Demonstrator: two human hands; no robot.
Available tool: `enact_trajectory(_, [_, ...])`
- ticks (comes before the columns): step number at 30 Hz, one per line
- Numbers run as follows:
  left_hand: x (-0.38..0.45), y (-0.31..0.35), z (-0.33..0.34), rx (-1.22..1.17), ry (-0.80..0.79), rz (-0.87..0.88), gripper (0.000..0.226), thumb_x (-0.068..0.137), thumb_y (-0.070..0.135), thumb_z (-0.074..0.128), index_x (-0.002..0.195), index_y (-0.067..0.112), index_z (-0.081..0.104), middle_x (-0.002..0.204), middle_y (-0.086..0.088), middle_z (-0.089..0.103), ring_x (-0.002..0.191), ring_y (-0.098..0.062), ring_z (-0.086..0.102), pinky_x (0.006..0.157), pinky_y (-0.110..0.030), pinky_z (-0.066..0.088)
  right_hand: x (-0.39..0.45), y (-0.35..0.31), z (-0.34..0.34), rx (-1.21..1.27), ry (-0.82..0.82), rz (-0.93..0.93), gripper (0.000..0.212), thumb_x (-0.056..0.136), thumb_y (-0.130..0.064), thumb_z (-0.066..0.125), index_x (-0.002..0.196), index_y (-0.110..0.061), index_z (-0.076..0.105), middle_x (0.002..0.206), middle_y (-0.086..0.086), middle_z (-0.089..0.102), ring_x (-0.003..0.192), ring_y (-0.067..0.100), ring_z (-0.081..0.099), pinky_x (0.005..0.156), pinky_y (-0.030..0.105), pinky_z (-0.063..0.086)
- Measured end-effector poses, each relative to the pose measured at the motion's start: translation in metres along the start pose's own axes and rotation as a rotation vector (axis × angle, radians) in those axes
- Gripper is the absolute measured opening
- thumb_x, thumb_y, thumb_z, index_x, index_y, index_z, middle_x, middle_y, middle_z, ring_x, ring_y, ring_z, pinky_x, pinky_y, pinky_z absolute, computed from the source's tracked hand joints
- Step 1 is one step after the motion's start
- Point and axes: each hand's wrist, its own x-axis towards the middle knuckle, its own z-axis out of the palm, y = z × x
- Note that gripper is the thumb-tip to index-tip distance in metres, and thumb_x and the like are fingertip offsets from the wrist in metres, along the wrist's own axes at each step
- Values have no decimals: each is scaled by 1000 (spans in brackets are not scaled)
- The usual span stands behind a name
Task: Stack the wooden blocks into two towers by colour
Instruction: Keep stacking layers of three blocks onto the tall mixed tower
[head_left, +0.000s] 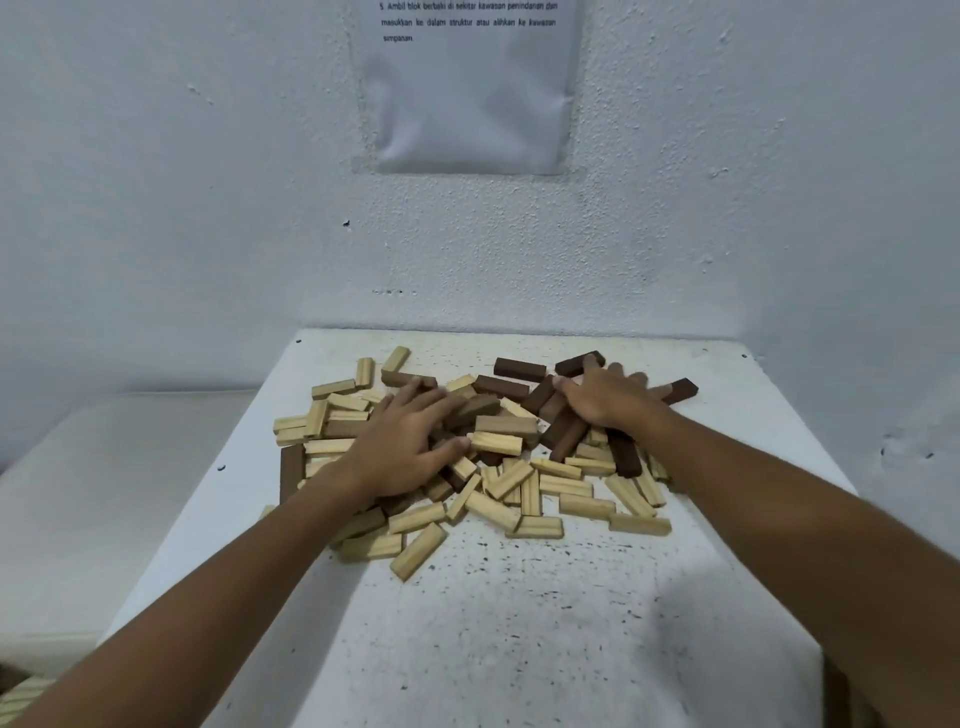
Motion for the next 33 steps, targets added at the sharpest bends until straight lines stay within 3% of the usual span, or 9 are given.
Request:
enact_trajectory(6, [-20, -4, 3, -179, 152, 144, 59, 83, 62, 48, 119, 20, 68, 128, 7, 62, 138, -16, 37, 109, -48, 36, -31, -41, 4, 222, 159, -317, 35, 90, -31, 50, 120, -17, 62, 120, 9, 62, 112, 34, 54, 96, 45, 44])
enact_trajectory(10, [-33, 0, -9, -424, 242, 262, 37, 80, 44, 66, 102, 16, 74, 103, 6, 71, 105, -6, 62, 89, -34, 52, -50, -45, -8, 433, 190, -564, 30, 93, -11, 50, 118, -9, 65, 109, 7, 65, 87, 15, 58, 80, 27, 41])
enact_trajectory(12, [-37, 0, -12, -564, 351, 249, 31, 79, 38, 68, 102, 18, 72, 106, 6, 70, 106, -7, 63, 90, -33, 53, -47, -36, -11, 471, 249, -621, 27, 94, -8, 50, 115, -8, 67, 111, 7, 65, 91, 12, 58, 84, 27, 42])
enact_trajectory(16, [-41, -13, -9, -410, 428, 11, 48, 79, 54, 58, 115, 24, 67, 126, 13, 57, 124, -9, 47, 103, -44, 43, -11, 6, -4, 118, 285, -168, 47, 97, -37, 45, 141, -19, 43, 151, 14, 31, 139, 36, 25, 108, 50, 30])
enact_trajectory(18, [-42, -17, -6, -276, 280, -124, 72, 78, 70, 43, 133, 25, 56, 144, 4, 45, 137, -16, 33, 113, -49, 29, -1, 27, 0, 77, 152, 90, 59, 95, -53, 36, 145, -21, 33, 157, 15, 16, 143, 43, 10, 110, 57, 25])
enact_trajectory(20, [-41, -18, 0, -145, 128, -183, 89, 75, 79, 24, 148, 30, 37, 156, -3, 30, 146, -21, 17, 120, -50, 6, 7, 36, 3, 157, 88, 162, 61, 92, -58, 35, 139, -20, 42, 152, 15, 29, 137, 43, 23, 108, 53, 28])
enact_trajectory(25, [-33, -11, 6, -63, 116, -190, 91, 73, 80, 13, 148, 33, 33, 158, -2, 26, 148, -20, 13, 117, -50, -5, -1, 3, 0, 548, 253, -164, 34, 92, -24, 56, 123, -11, 61, 130, 11, 58, 115, 28, 55, 92, 29, 41])
enact_trajectory(30, [-28, -11, 5, -79, 171, -182, 85, 75, 79, 17, 142, 34, 42, 151, 2, 39, 143, -19, 24, 117, -53, 3, -38, -37, -1, 404, 83, -610, 31, 93, -11, 51, 123, -11, 61, 112, 5, 60, 93, 15, 54, 78, 26, 40])
enact_trajectory(33, [-19, -11, -2, -106, 239, -183, 77, 76, 76, 24, 135, 33, 50, 140, 4, 51, 135, -20, 35, 113, -53, 16, -41, -52, 3, 446, 123, -795, 26, 93, -6, 53, 114, -10, 67, 109, 6, 64, 94, 20, 60, 80, 30, 48])
